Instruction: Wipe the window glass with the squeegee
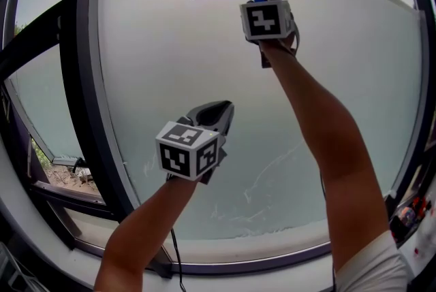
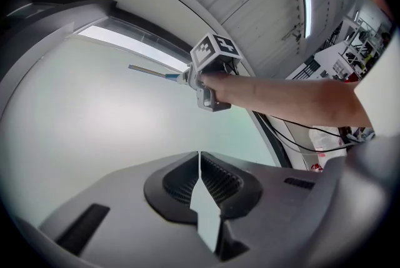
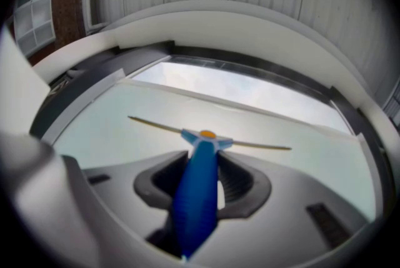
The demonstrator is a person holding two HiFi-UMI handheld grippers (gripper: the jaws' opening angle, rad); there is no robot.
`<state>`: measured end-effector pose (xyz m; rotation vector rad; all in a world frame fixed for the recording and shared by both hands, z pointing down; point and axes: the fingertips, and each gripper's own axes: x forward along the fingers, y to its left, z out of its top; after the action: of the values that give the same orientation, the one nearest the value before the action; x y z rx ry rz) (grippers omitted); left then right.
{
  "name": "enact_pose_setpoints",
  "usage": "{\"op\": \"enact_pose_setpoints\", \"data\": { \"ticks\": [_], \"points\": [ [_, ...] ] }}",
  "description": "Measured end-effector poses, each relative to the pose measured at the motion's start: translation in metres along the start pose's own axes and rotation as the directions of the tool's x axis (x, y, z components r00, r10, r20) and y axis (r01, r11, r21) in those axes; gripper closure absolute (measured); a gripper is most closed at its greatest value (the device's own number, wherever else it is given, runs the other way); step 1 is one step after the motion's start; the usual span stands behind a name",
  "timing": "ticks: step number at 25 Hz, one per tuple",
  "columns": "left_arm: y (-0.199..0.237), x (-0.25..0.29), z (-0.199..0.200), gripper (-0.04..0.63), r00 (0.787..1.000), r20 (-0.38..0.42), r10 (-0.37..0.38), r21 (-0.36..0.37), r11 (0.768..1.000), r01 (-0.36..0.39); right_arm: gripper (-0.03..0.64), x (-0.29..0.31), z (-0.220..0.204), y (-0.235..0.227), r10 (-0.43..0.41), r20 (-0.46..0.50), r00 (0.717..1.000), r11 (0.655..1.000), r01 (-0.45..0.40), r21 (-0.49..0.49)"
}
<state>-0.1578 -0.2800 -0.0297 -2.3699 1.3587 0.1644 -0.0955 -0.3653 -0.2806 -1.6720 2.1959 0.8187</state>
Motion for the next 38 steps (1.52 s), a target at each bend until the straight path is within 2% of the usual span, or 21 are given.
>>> {"op": "enact_pose_setpoints", "data": {
  "ticks": [5, 15, 23, 32, 38],
  "points": [
    [-0.002, 0.003, 0.001, 0.561, 1.0, -0.005, -0.008, 0.002, 1.0, 0.008, 0.462, 0.013, 0.015, -0.004, -0.009, -0.028, 1.0, 1.0, 0.009, -0.001],
    [-0.013, 0.0, 0.001, 0.561, 0.999, -0.012, -0.031, 0.017, 0.999, 0.031, 0.462, 0.025, 0.009, -0.015, -0.065, -0.065, 0.996, 0.998, 0.064, -0.019],
    [-0.009, -0.003, -0.01, 0.561, 0.999, -0.024, -0.025, 0.003, 1.0, 0.025, 0.462, 0.029, 0.0, -0.014, -0.05, -0.076, 0.996, 0.999, 0.05, -0.004],
    [-0.012, -0.004, -0.016, 0.561, 0.999, -0.03, -0.035, -0.008, 0.999, 0.035, 0.462, 0.022, -0.009, -0.016, -0.077, -0.096, 0.992, 0.997, 0.076, -0.014],
    [-0.018, -0.005, -0.01, 0.561, 0.999, -0.022, -0.042, -0.007, 0.999, 0.042, 0.462, 0.019, -0.017, -0.013, -0.058, -0.117, 0.991, 0.998, 0.057, -0.014]
  ]
}}
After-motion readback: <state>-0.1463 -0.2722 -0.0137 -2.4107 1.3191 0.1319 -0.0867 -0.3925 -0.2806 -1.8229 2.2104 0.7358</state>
